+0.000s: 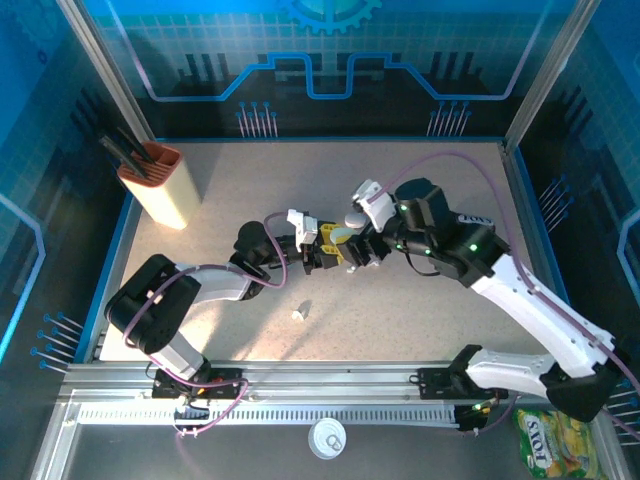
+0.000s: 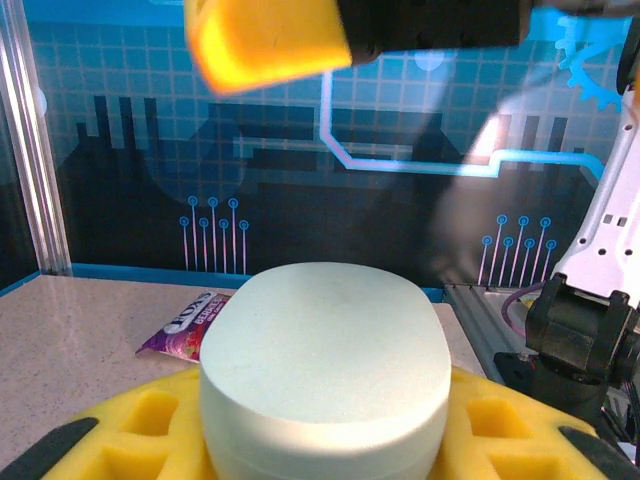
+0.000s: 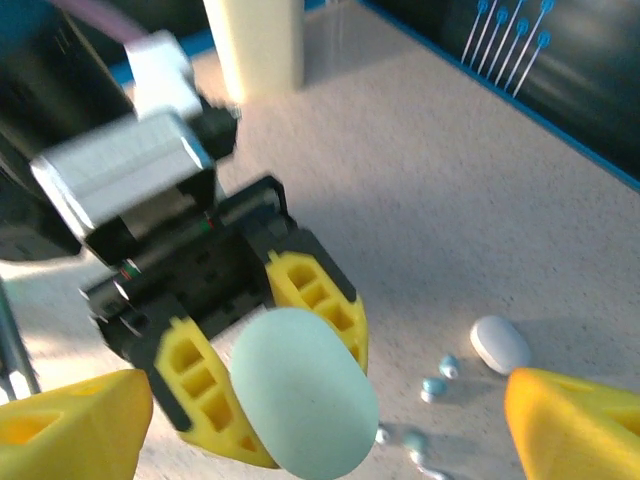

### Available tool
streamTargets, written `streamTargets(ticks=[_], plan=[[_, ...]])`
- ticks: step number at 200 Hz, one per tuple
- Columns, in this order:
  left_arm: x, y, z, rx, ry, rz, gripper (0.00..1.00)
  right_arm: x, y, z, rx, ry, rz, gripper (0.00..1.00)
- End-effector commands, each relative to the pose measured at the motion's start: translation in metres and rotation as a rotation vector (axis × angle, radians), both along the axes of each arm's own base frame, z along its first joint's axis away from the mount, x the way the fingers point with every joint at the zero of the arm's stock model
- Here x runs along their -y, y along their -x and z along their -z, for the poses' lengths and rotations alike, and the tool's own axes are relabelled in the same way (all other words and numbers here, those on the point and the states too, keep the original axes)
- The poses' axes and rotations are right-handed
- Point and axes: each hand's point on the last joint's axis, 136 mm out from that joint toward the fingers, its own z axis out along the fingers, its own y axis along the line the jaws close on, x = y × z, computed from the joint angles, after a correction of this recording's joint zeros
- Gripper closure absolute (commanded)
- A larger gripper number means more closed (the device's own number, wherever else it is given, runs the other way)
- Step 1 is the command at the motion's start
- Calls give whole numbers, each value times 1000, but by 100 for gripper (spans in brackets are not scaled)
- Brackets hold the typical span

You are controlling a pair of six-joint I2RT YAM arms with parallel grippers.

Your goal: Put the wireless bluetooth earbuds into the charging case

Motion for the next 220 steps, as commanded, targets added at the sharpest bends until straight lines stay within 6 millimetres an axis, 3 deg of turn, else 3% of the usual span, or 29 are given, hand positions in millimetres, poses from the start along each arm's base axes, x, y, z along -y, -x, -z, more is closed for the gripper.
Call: streamTargets(ticks=[1, 46, 95, 156, 220], plan=[[-3, 8, -13, 35, 16, 24, 63, 9, -9, 10, 60, 149, 9, 8], [-3, 10, -12, 27, 15, 32, 64, 14, -22, 19, 36, 151, 75, 6], [-4, 12, -9, 27, 13, 36, 64, 27, -29, -1, 55, 41, 148, 7], [-4, 15, -14, 31, 18, 54, 64, 26, -41, -7, 54, 4, 169, 7], [-6, 12, -13, 32, 28, 35, 63, 36, -25, -33, 36, -172, 139, 8]])
